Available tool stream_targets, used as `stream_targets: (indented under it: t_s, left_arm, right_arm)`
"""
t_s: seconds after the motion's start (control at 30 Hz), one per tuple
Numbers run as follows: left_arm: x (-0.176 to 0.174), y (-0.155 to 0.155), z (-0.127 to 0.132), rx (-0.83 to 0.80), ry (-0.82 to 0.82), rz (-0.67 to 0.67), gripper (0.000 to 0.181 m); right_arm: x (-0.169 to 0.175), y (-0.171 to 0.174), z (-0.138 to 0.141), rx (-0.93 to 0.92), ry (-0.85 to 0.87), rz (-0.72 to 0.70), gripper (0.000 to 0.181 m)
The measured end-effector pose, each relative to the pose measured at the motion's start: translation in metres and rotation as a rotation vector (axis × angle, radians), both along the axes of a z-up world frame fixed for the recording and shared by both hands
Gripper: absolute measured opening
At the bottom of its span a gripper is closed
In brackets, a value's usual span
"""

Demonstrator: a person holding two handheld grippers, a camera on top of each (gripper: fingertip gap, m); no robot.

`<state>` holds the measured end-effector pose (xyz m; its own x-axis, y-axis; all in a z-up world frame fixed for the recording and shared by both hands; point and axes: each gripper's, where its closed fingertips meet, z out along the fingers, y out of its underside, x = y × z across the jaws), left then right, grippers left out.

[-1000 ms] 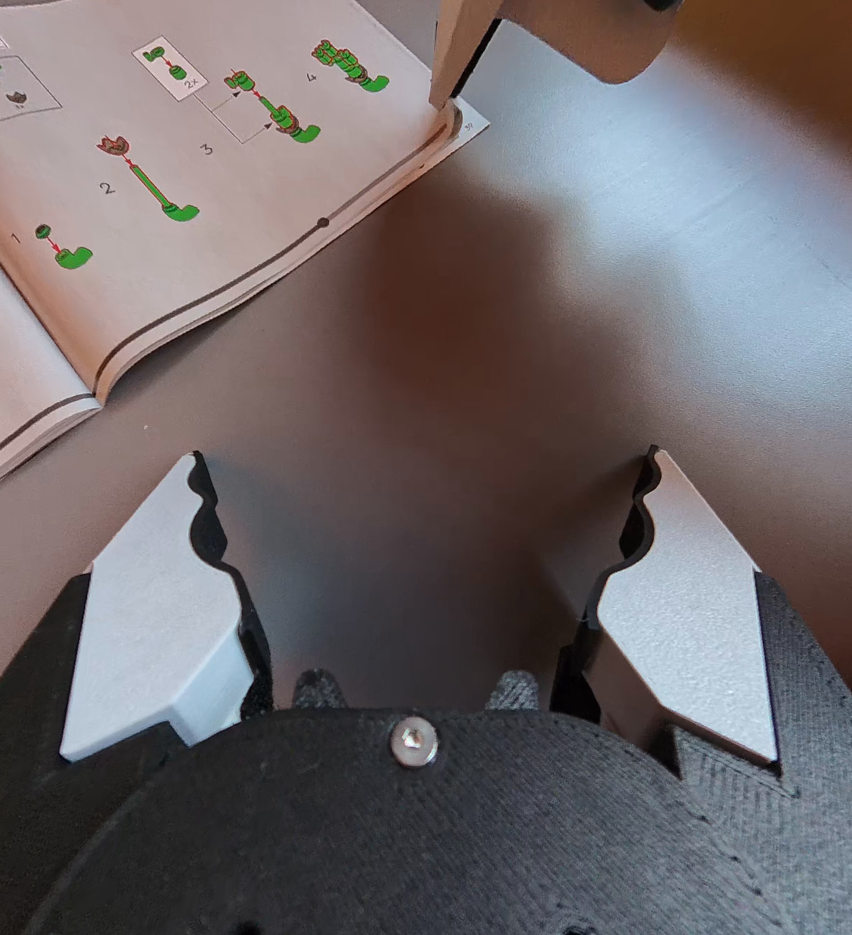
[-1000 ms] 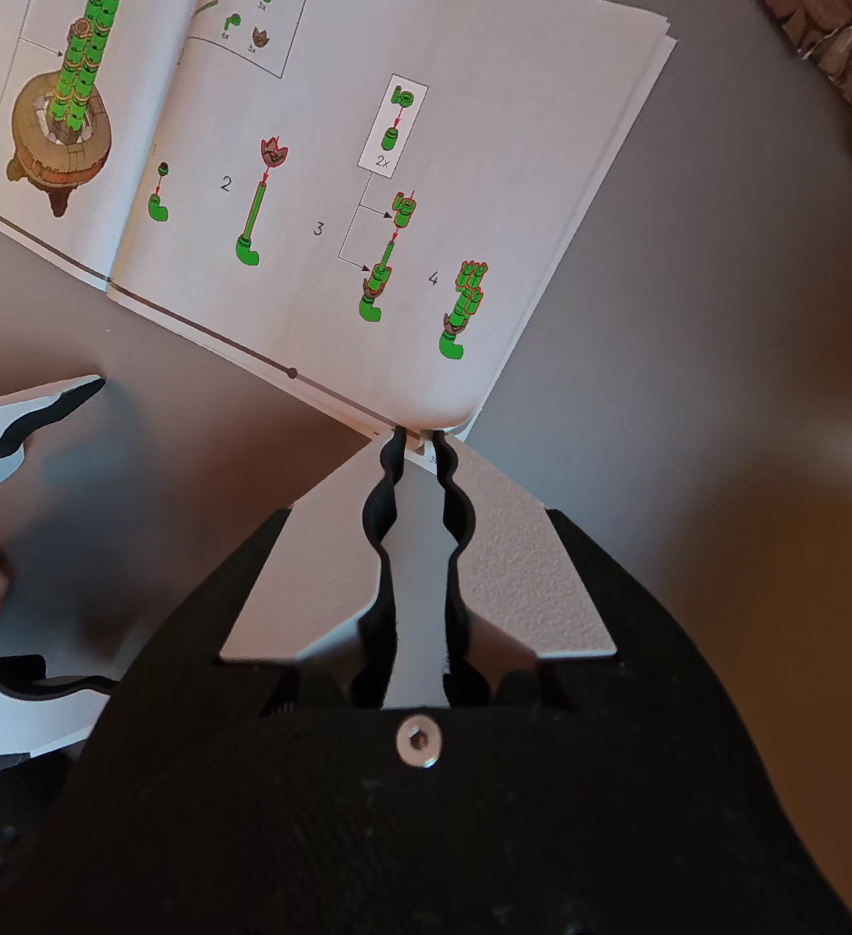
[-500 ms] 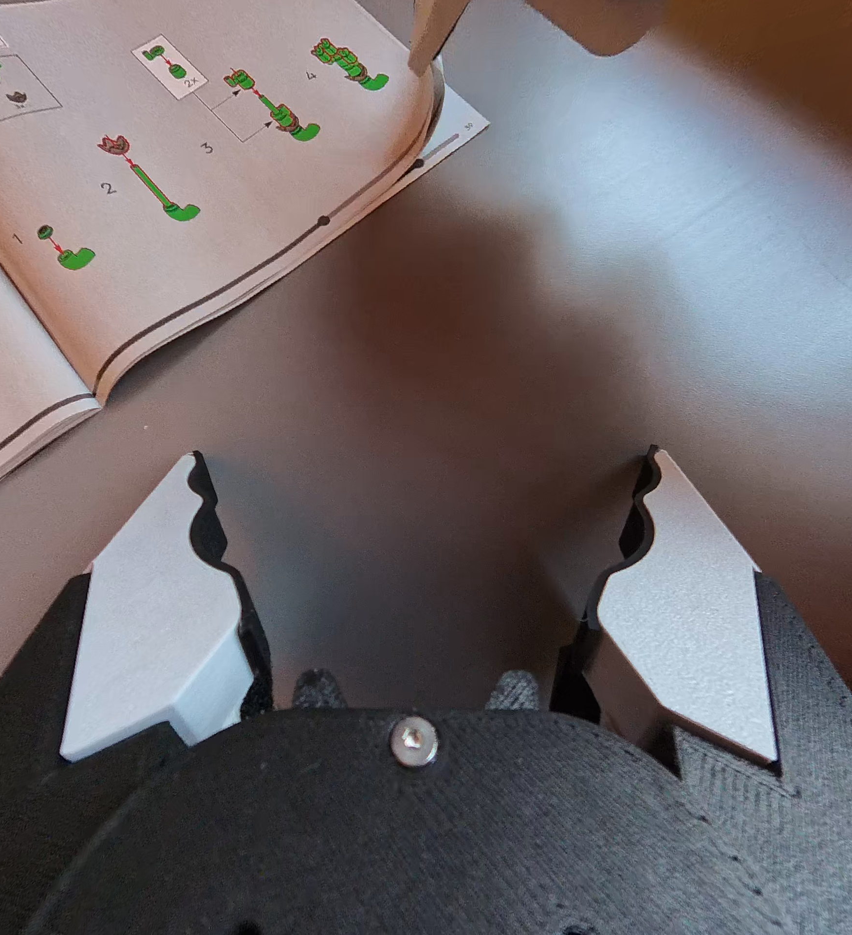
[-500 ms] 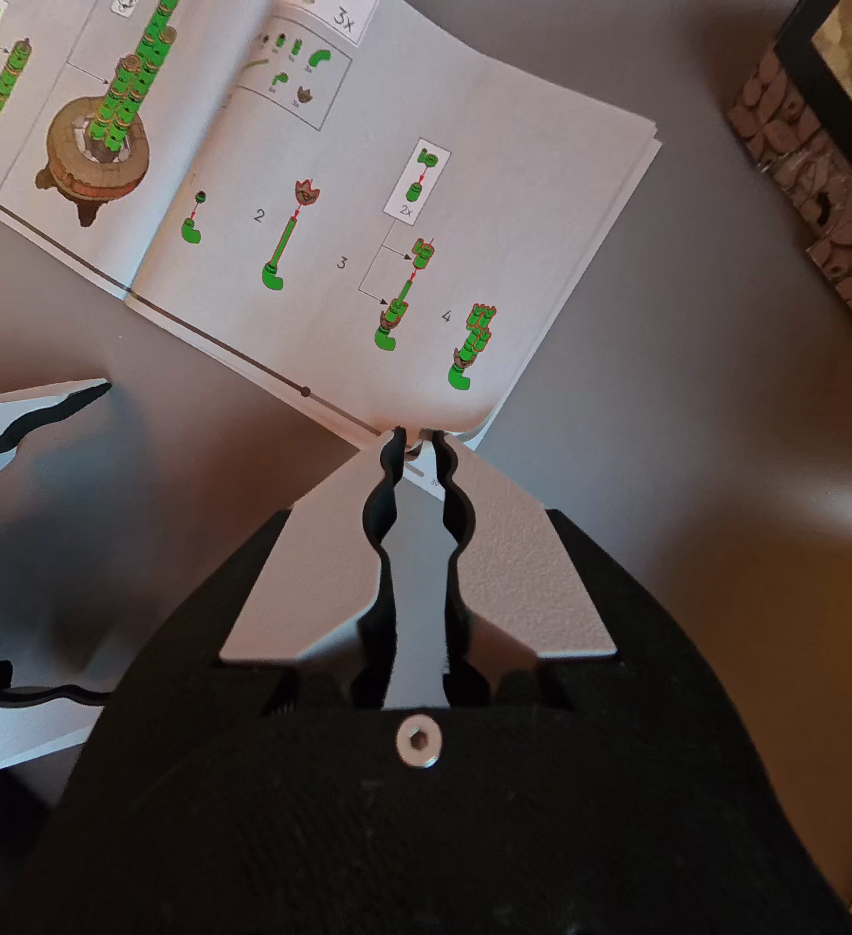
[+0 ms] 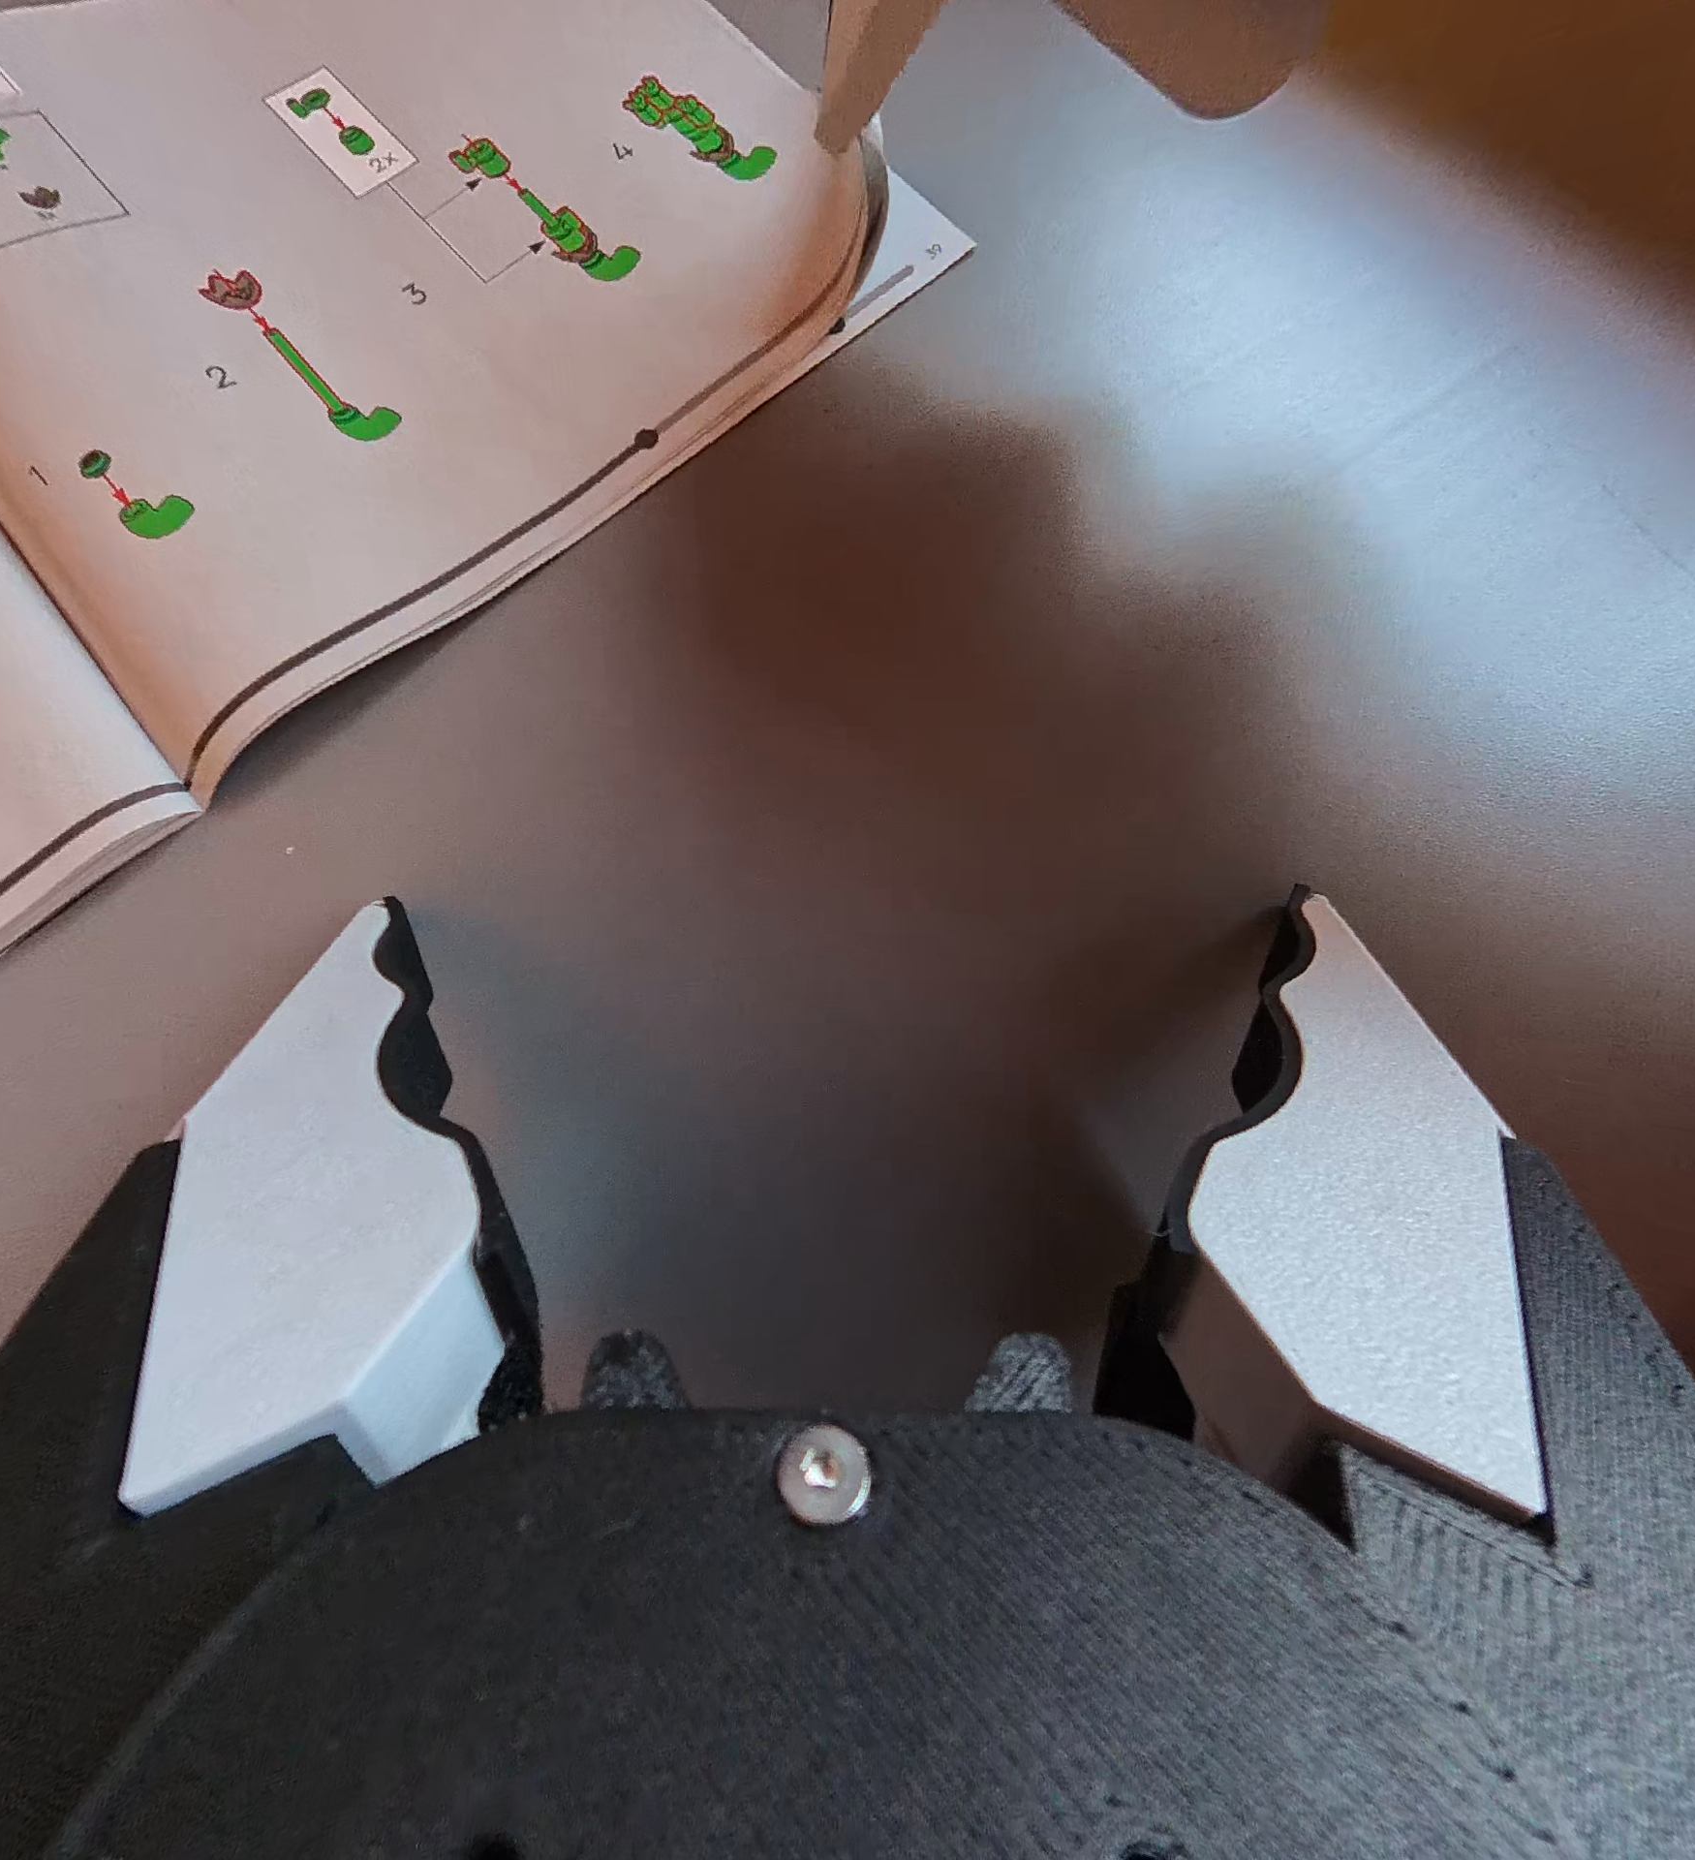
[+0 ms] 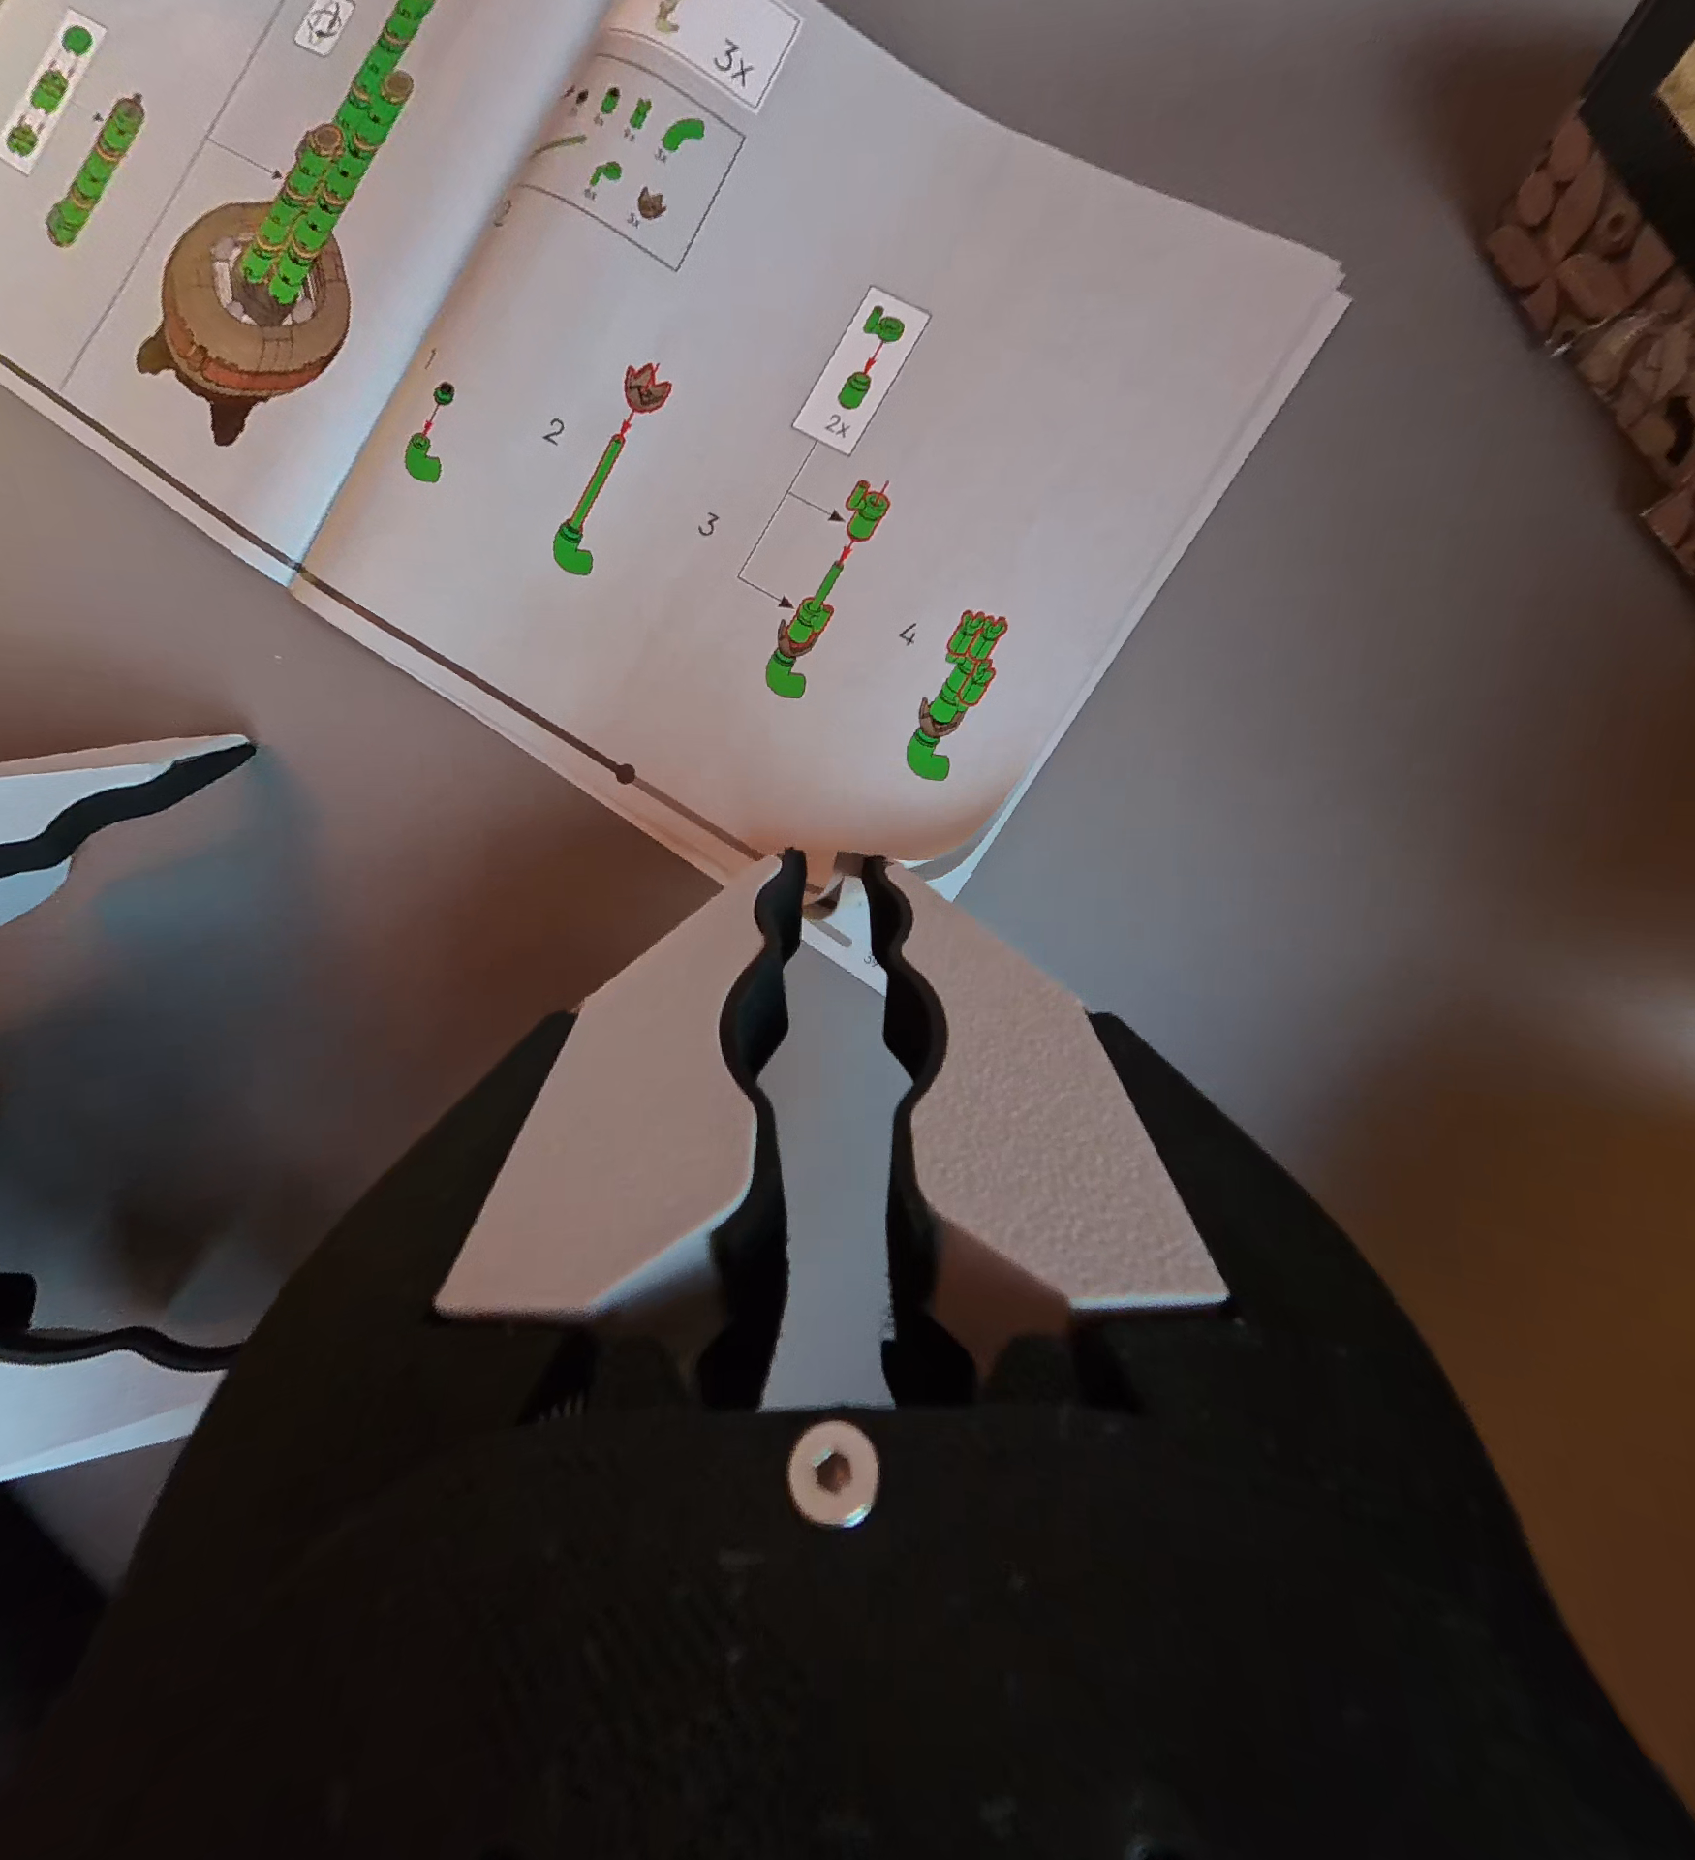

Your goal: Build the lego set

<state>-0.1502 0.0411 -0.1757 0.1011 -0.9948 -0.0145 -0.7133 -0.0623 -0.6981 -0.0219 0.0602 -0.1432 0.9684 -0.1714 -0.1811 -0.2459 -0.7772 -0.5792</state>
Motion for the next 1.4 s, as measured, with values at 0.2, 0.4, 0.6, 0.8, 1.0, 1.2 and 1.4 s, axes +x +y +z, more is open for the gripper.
stream_targets:
  t_s: [0.2,0.4,0.6,0.8,1.0,1.2,1.4]
  left_arm:
    - [0.000,0.000,0.000,0.000,0.000,0.000,0.158]
    - [0.000,0.000,0.000,0.000,0.000,0.000,0.158]
    - [0.000,0.000,0.000,0.000,0.000,0.000,0.158]
    - [0.000,0.000,0.000,0.000,0.000,0.000,0.158]
    - [0.000,0.000,0.000,0.000,0.000,0.000,0.158]
    - [0.000,0.000,0.000,0.000,0.000,0.000,0.158]
    - [0.000,0.000,0.000,0.000,0.000,0.000,0.158]
  right_arm:
    - [0.001,0.002,0.007,0.031,-0.008,-0.005,0.012]
    - [0.001,0.002,0.011,0.069,0.017,-0.007,0.012]
    - [0.014,-0.008,0.010,0.069,0.059,-0.088,0.012]
    - [0.009,-0.016,-0.001,0.032,0.264,-0.172,0.017]
    - [0.006,-0.016,-0.004,-0.014,0.260,-0.205,0.017]
    - [0.003,-0.017,-0.013,-0.057,0.262,-0.207,0.018]
    - [0.000,-0.016,-0.015,-0.063,0.268,-0.201,0.018]
